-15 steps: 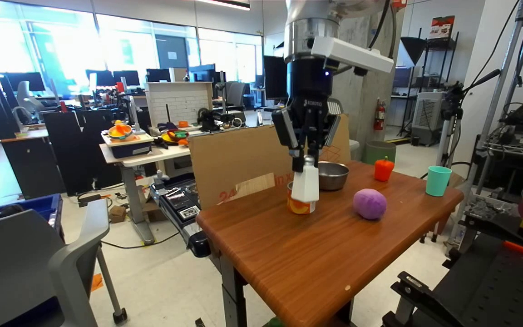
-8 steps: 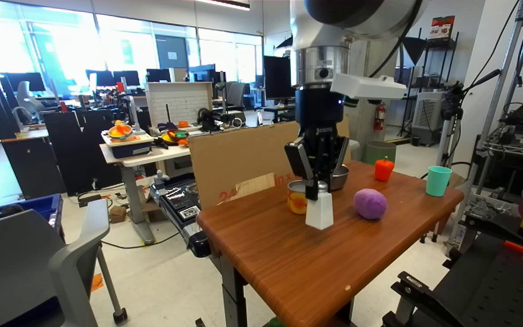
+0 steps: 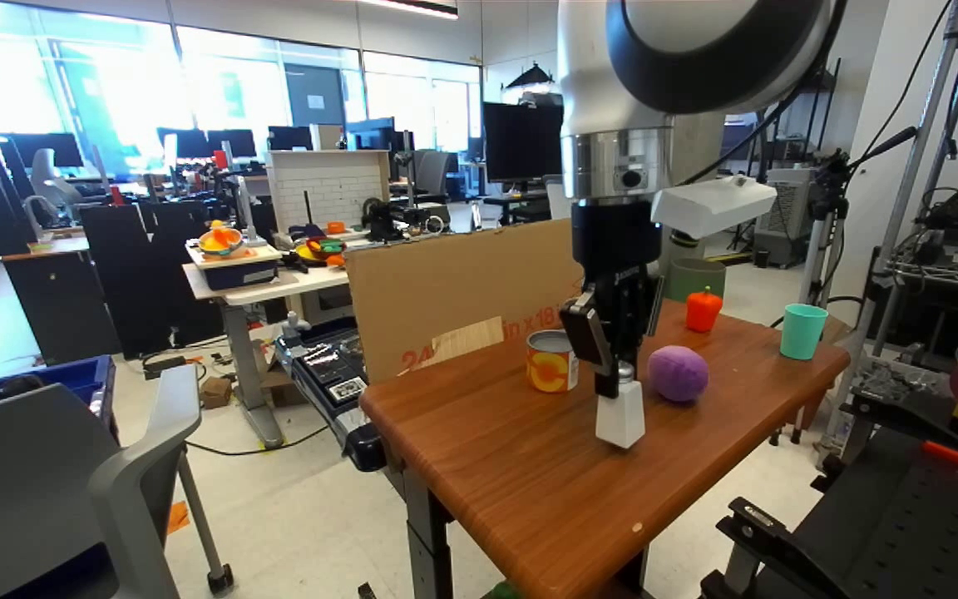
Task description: Take the cellar in the bowl and put it on the table
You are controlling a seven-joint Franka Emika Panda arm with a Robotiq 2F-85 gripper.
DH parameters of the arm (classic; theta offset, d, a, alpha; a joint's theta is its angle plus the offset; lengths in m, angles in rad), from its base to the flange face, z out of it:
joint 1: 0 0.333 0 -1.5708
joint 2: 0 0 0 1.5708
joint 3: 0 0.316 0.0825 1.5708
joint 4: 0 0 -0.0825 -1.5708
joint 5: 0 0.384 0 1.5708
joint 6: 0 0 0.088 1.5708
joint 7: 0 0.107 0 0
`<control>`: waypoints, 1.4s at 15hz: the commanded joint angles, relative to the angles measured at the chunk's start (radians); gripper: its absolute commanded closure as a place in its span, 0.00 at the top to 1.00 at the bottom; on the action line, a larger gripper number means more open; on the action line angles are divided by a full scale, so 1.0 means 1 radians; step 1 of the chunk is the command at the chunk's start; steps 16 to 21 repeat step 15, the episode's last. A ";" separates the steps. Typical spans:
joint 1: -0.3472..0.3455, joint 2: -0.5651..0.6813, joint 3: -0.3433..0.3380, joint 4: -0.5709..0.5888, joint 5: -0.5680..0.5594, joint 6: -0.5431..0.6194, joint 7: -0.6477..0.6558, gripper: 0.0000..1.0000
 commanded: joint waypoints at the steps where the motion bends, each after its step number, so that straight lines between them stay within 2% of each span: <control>1: 0.042 -0.027 -0.048 -0.058 -0.086 0.073 0.076 0.58; 2: 0.041 -0.035 -0.048 -0.059 -0.080 0.062 0.087 0.59; 5: 0.021 -0.076 -0.027 -0.052 -0.009 -0.008 0.098 0.78; 8: -0.013 -0.179 -0.012 -0.052 0.089 -0.105 0.077 0.99; 9: -0.025 -0.225 -0.018 -0.055 0.112 -0.146 0.068 1.00; 10: -0.029 -0.276 -0.043 -0.058 0.078 -0.191 0.094 1.00; 11: -0.024 -0.316 -0.083 -0.061 -0.048 -0.230 0.191 1.00; 12: -0.027 -0.212 -0.035 -0.025 0.035 -0.166 0.116 1.00; 15: -0.051 -0.307 -0.064 -0.041 -0.025 -0.226 0.155 1.00; 21: -0.051 -0.307 -0.064 -0.041 -0.025 -0.226 0.155 1.00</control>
